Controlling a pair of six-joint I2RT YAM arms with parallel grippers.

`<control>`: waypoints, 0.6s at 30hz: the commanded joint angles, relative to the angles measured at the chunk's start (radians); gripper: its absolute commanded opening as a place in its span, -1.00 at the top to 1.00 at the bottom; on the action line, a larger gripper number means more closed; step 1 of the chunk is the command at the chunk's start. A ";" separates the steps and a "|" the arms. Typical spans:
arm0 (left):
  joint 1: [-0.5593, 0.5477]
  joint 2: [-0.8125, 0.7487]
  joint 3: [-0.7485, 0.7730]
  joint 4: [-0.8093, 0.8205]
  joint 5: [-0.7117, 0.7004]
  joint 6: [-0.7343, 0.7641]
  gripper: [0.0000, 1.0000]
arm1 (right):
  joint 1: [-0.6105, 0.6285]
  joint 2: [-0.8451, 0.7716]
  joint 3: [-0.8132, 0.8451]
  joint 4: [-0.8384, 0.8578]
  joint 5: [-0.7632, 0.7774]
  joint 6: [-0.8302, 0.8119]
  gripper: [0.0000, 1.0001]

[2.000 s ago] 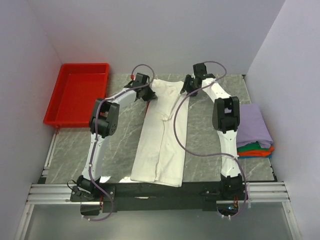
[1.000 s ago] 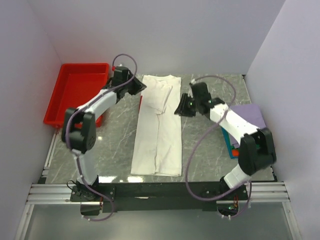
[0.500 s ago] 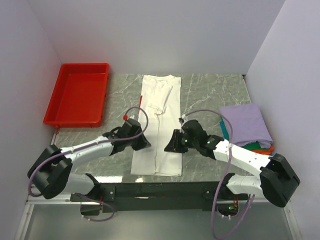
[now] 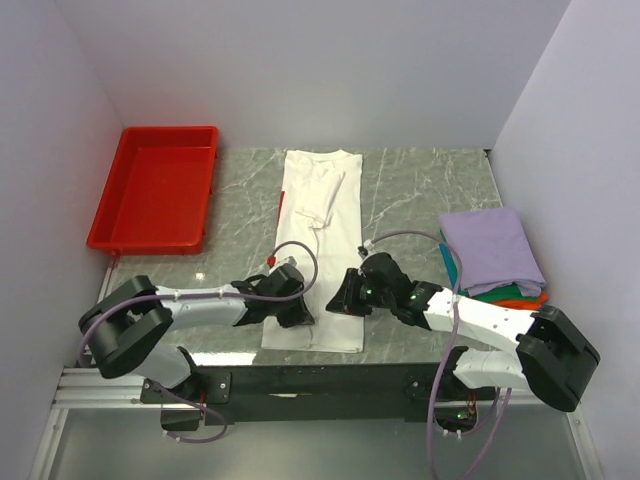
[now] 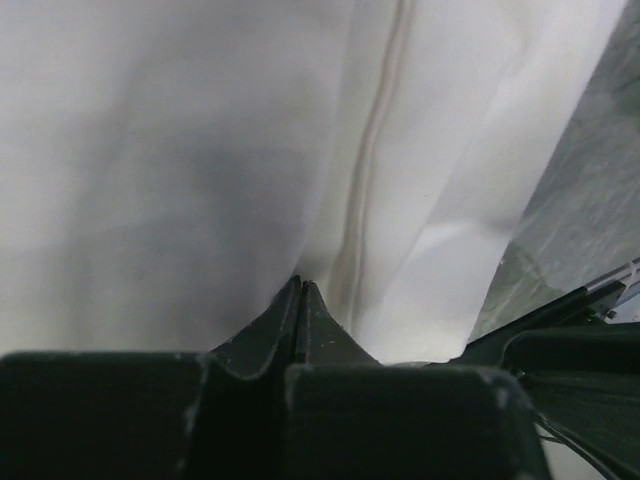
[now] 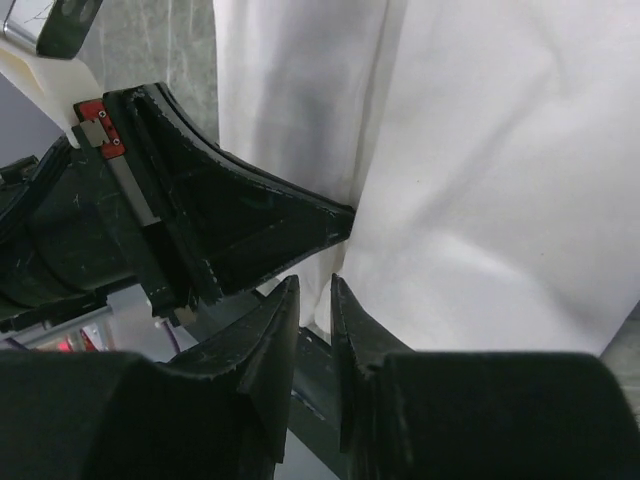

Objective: Fold and stack the t-shirts
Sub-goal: Fold the tshirt

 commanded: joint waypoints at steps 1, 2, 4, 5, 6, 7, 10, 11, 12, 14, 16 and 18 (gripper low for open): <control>-0.022 0.046 0.024 0.067 -0.013 -0.044 0.99 | 0.006 -0.018 -0.003 0.024 0.044 0.011 0.48; -0.031 0.057 0.024 0.067 -0.007 -0.046 0.99 | 0.006 -0.015 -0.001 0.027 0.042 0.009 0.48; -0.038 0.072 0.030 0.102 0.010 -0.043 0.99 | 0.008 -0.003 0.005 0.029 0.038 0.008 0.48; -0.038 0.068 0.032 0.101 0.009 -0.043 0.99 | 0.009 0.001 0.006 0.030 0.038 0.006 0.49; -0.039 0.059 0.035 0.098 0.007 -0.043 0.99 | 0.011 0.005 0.008 0.032 0.035 0.008 0.49; -0.038 0.031 0.036 0.092 -0.003 -0.043 0.99 | 0.012 0.008 0.006 0.033 0.033 0.008 0.49; -0.039 -0.036 0.050 0.022 -0.025 -0.035 0.97 | 0.018 0.003 -0.001 0.040 0.032 0.016 0.50; -0.039 -0.055 0.053 0.000 -0.023 -0.034 0.95 | 0.020 -0.005 -0.001 0.041 0.033 0.016 0.50; -0.039 -0.073 0.055 -0.032 -0.054 -0.031 0.93 | 0.021 -0.011 -0.006 0.041 0.030 0.017 0.50; -0.038 -0.128 0.052 -0.058 -0.077 -0.026 0.89 | 0.024 -0.029 -0.010 0.040 0.033 0.020 0.50; -0.038 -0.173 0.044 -0.086 -0.085 -0.027 0.87 | 0.028 -0.032 -0.018 0.040 0.032 0.025 0.50; -0.038 -0.198 0.033 -0.103 -0.094 -0.035 0.87 | 0.040 -0.031 -0.026 0.044 0.029 0.028 0.53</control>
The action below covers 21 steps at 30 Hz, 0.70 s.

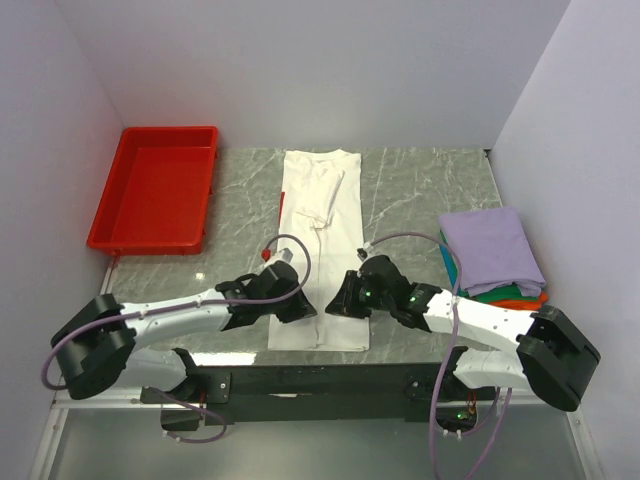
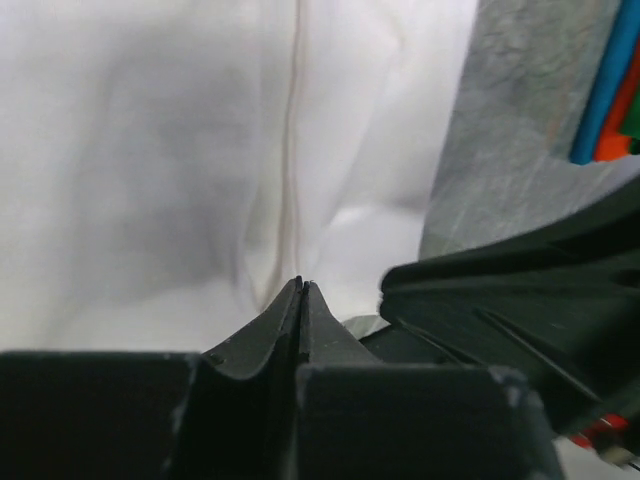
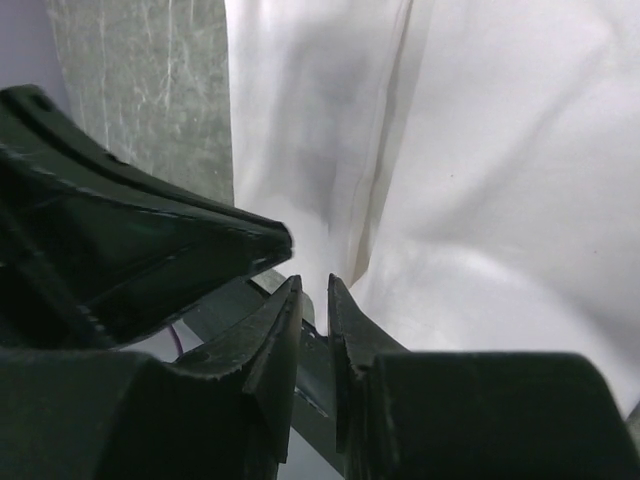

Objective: Fold and stack the t-shirts
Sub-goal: Fold the tshirt

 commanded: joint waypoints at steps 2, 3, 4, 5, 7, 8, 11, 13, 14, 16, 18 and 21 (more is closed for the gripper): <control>-0.003 -0.080 0.000 -0.057 -0.043 -0.006 0.87 | 0.036 -0.012 -0.020 0.049 0.019 0.022 0.55; -0.001 -0.097 -0.012 -0.065 -0.043 -0.010 0.87 | 0.053 -0.007 -0.024 0.052 0.021 0.031 0.55; -0.001 -0.108 -0.020 -0.066 -0.045 -0.013 0.87 | 0.062 0.002 -0.024 0.056 0.025 0.038 0.56; -0.003 -0.117 -0.026 -0.068 -0.046 -0.015 0.87 | 0.075 0.022 -0.027 0.075 0.028 0.042 0.56; -0.003 -0.138 -0.043 -0.071 -0.046 -0.018 0.87 | 0.105 0.054 -0.024 0.083 0.039 0.060 0.59; -0.003 -0.141 -0.048 -0.073 -0.045 -0.020 0.87 | 0.115 0.065 -0.024 0.090 0.044 0.065 0.61; -0.001 -0.146 -0.058 -0.074 -0.036 -0.018 0.88 | 0.153 0.108 -0.027 0.118 0.059 0.085 0.62; -0.003 -0.143 -0.069 -0.066 -0.025 -0.017 0.88 | 0.164 0.150 -0.025 0.138 0.057 0.096 0.63; -0.003 -0.140 -0.072 -0.059 -0.020 -0.015 0.88 | 0.171 0.166 -0.024 0.155 0.056 0.099 0.64; -0.003 -0.128 -0.078 -0.050 -0.008 -0.012 0.89 | 0.181 0.204 -0.019 0.170 0.051 0.107 0.65; -0.001 -0.118 -0.081 -0.033 0.003 -0.009 0.89 | 0.187 0.220 -0.016 0.176 0.051 0.110 0.67; -0.003 -0.097 -0.084 -0.007 0.015 -0.001 0.89 | 0.188 0.224 -0.025 0.184 0.057 0.120 0.67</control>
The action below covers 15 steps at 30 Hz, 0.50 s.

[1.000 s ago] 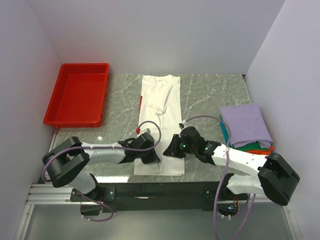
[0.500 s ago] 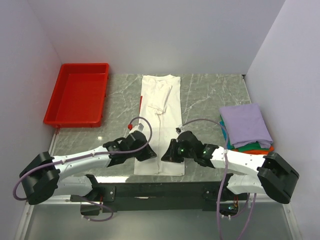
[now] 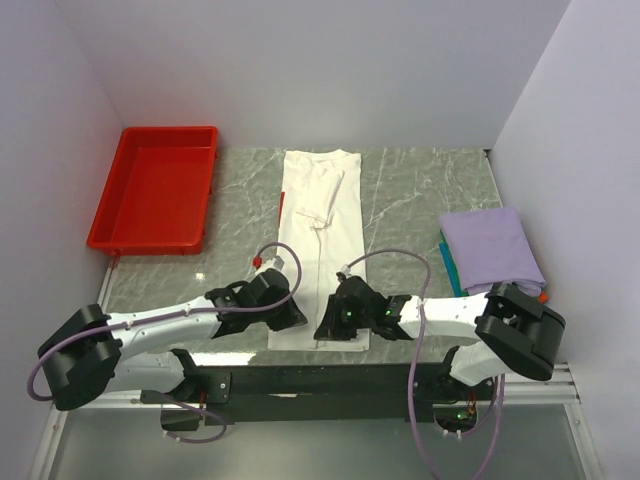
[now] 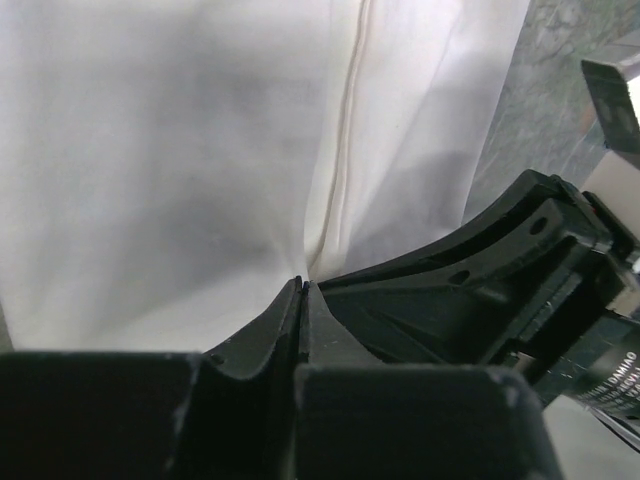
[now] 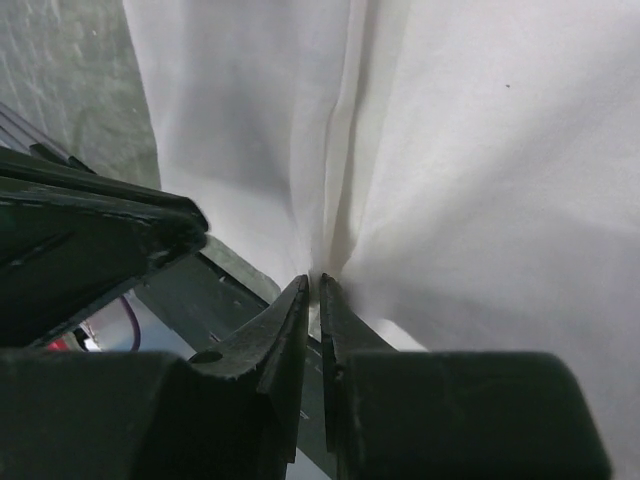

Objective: Fold and stack the t-shirts
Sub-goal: Fold the tshirt

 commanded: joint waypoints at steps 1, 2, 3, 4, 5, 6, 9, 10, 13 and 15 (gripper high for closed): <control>-0.003 0.021 -0.007 0.053 0.034 0.005 0.90 | 0.009 0.002 -0.008 0.069 0.027 0.024 0.67; -0.001 0.027 -0.006 0.058 0.038 0.006 0.90 | 0.011 0.004 -0.012 0.074 0.022 0.025 0.67; -0.003 0.035 -0.007 0.069 0.044 0.008 0.90 | 0.009 0.004 -0.014 0.080 0.019 0.028 0.67; -0.003 0.038 -0.009 0.075 0.048 0.008 0.90 | 0.012 -0.002 -0.015 0.092 0.016 0.030 0.66; -0.001 0.042 -0.010 0.081 0.061 0.009 0.91 | 0.011 -0.007 -0.024 0.102 0.014 0.033 0.67; -0.003 0.050 -0.013 0.088 0.067 0.009 0.91 | 0.011 -0.015 -0.030 0.112 0.011 0.042 0.66; -0.003 0.061 -0.027 0.113 0.085 0.008 0.92 | 0.011 -0.112 -0.046 0.126 0.029 0.048 0.63; -0.004 0.061 -0.032 0.130 0.091 0.008 0.92 | 0.012 -0.137 -0.043 0.087 0.042 0.045 0.62; -0.003 0.075 -0.046 0.161 0.122 0.008 0.92 | 0.009 -0.240 -0.024 -0.022 0.114 0.032 0.59; -0.008 0.093 -0.050 0.176 0.137 0.008 0.92 | 0.009 -0.289 -0.023 -0.067 0.169 0.032 0.59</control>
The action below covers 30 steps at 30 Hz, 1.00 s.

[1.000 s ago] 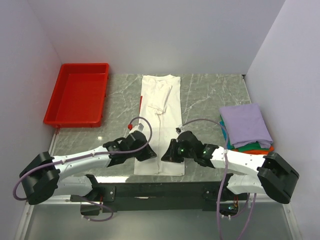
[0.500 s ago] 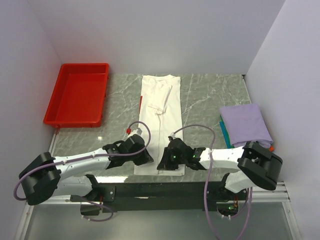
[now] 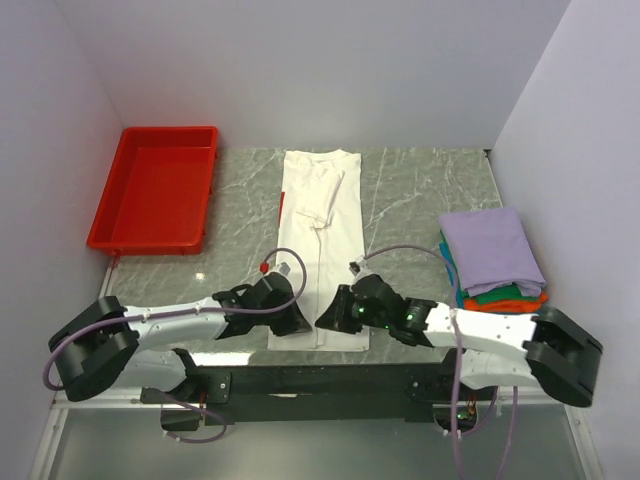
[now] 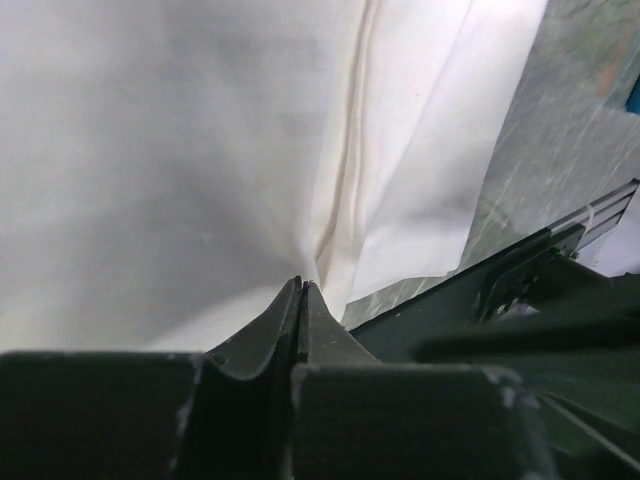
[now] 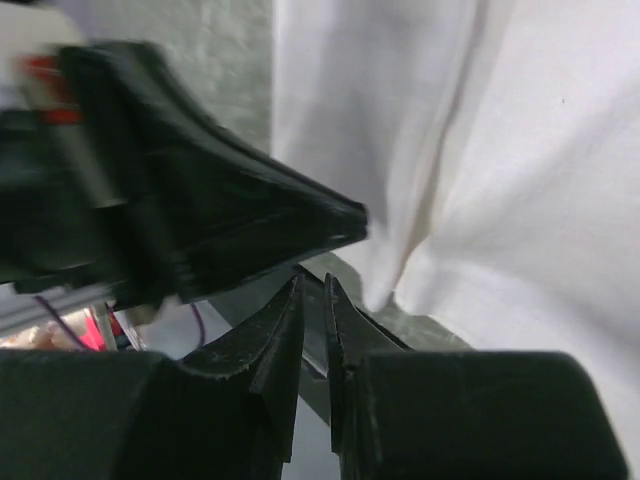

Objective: Fold and stack the t-shirts
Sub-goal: Fold the tshirt

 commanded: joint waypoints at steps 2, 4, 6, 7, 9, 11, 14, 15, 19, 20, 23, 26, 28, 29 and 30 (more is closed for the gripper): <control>-0.015 0.031 -0.013 0.101 0.045 0.002 0.92 | 0.006 -0.126 0.027 -0.131 0.137 -0.004 0.58; -0.022 0.052 -0.014 0.116 0.056 0.002 0.92 | 0.007 -0.140 0.031 -0.168 0.157 -0.007 0.58; -0.030 0.086 -0.010 0.136 0.060 0.003 0.92 | 0.006 -0.129 0.029 -0.171 0.154 -0.009 0.58; -0.033 0.098 -0.007 0.141 0.065 0.003 0.92 | 0.004 -0.123 0.026 -0.170 0.150 -0.007 0.58; -0.039 0.138 0.001 0.149 0.066 0.002 0.92 | 0.007 -0.095 0.023 -0.159 0.142 -0.007 0.58; -0.044 0.160 0.004 0.146 0.065 -0.004 0.94 | 0.004 -0.072 0.023 -0.150 0.128 -0.009 0.59; -0.052 0.155 -0.002 0.136 0.056 -0.012 0.95 | 0.006 -0.029 0.018 -0.124 0.116 -0.010 0.59; -0.050 0.151 -0.005 0.133 0.053 -0.014 0.95 | 0.007 -0.006 0.017 -0.121 0.096 -0.012 0.59; -0.050 0.115 -0.007 0.101 0.031 -0.018 0.95 | 0.015 0.058 0.027 -0.070 0.062 -0.015 0.60; -0.052 0.100 -0.002 0.093 0.018 -0.017 0.94 | 0.018 0.070 0.031 -0.069 0.058 -0.015 0.60; -0.052 0.068 0.007 0.051 0.001 -0.014 0.94 | 0.032 0.112 0.041 -0.064 0.057 -0.013 0.61; -0.052 0.037 0.015 0.027 -0.015 -0.012 0.93 | 0.038 0.159 0.046 -0.064 0.057 -0.013 0.61; -0.052 0.029 0.022 0.014 -0.022 -0.004 0.93 | 0.039 0.172 0.054 -0.085 0.062 -0.018 0.61; -0.053 0.020 0.031 -0.003 -0.026 -0.003 0.93 | 0.042 0.167 0.057 -0.092 0.065 -0.021 0.61; -0.052 0.017 0.035 -0.009 -0.029 -0.001 0.94 | 0.042 0.160 0.057 -0.095 0.067 -0.021 0.60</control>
